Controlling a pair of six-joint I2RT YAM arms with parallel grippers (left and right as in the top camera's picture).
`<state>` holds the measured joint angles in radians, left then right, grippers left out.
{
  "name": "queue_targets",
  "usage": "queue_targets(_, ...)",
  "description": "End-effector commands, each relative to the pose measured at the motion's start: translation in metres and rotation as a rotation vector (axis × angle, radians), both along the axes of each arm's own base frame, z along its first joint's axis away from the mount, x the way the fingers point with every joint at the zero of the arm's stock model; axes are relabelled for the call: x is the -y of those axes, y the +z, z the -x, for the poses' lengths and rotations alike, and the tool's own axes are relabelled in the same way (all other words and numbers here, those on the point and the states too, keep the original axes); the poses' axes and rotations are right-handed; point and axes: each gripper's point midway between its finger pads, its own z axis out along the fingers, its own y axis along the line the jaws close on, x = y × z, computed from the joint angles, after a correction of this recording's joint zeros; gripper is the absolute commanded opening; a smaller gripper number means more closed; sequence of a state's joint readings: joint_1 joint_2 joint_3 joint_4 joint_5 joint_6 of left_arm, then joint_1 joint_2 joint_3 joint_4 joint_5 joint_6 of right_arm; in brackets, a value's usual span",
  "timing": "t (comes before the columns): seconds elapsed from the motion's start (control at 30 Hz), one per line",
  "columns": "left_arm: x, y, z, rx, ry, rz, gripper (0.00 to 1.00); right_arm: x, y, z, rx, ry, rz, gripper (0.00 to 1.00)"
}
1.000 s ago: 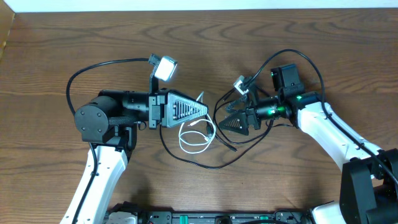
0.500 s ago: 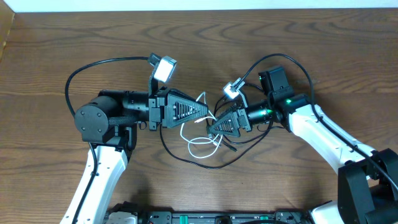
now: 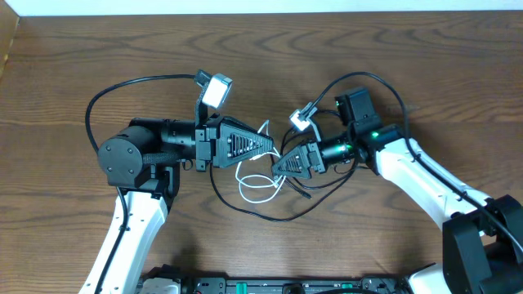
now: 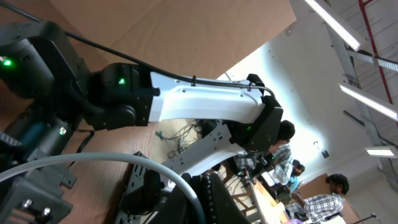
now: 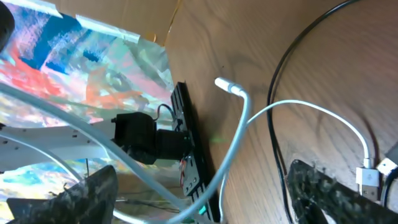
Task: Untangle cables
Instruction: 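Lift the white cable with the left gripper and move the right arm away right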
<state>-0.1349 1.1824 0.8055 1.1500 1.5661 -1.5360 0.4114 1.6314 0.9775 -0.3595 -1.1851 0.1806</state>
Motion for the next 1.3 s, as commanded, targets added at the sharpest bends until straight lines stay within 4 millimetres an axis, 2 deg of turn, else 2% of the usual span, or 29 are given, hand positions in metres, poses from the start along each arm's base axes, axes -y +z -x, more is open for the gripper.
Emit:
queue_targets(0.0,0.001,0.0,0.002,0.032,-0.006,0.0,0.08,-0.007,0.003,0.005,0.005,0.021,-0.003,0.8)
queue_targets(0.2,0.001,0.0,0.002,0.032,-0.006,0.0,0.08,-0.014,0.005,0.008,0.03,0.042,-0.012,0.67)
queue_targets(0.27,0.001,0.0,0.002,0.032,-0.006,0.0,0.08,-0.014,0.005,0.008,0.033,0.044,-0.014,0.55)
queue_targets(0.37,0.001,0.0,0.002,0.032,-0.006,0.0,0.08,-0.014,0.005,0.008,0.034,0.043,-0.014,0.31)
queue_targets(0.47,0.001,0.0,0.002,0.032,-0.006,0.0,0.08,-0.014,0.005,0.008,0.038,0.043,-0.015,0.01)
queue_targets(0.6,0.001,-0.001,0.001,0.053,-0.005,0.002,0.09,-0.014,0.005,0.007,0.042,0.043,-0.016,0.01)
queue_targets(0.73,0.001,-0.002,-0.001,0.057,-0.005,0.002,0.17,-0.014,0.007,0.004,0.058,0.039,-0.023,0.01)
queue_targets(0.83,0.001,-0.003,-0.002,0.052,-0.005,0.001,0.27,-0.009,0.006,-0.004,0.06,0.009,-0.017,0.01)
queue_targets(0.87,0.001,-0.003,-0.002,0.05,-0.005,0.001,0.31,-0.005,0.005,-0.008,0.044,-0.013,-0.007,0.01)
queue_targets(0.93,0.001,-0.004,-0.002,0.049,-0.005,0.001,0.57,0.004,0.004,-0.017,0.01,-0.062,0.008,0.01)
queue_targets(0.97,0.001,-0.004,-0.002,0.049,-0.005,0.001,0.65,0.008,0.005,-0.022,0.004,-0.082,0.008,0.01)
queue_targets(1.1,0.001,-0.004,-0.002,0.049,-0.005,0.001,0.69,0.03,0.018,-0.038,-0.003,-0.145,-0.031,0.01)
queue_targets(1.27,0.001,-0.004,-0.002,0.049,-0.005,0.001,0.7,0.065,0.063,-0.047,0.062,-0.194,-0.146,0.01)
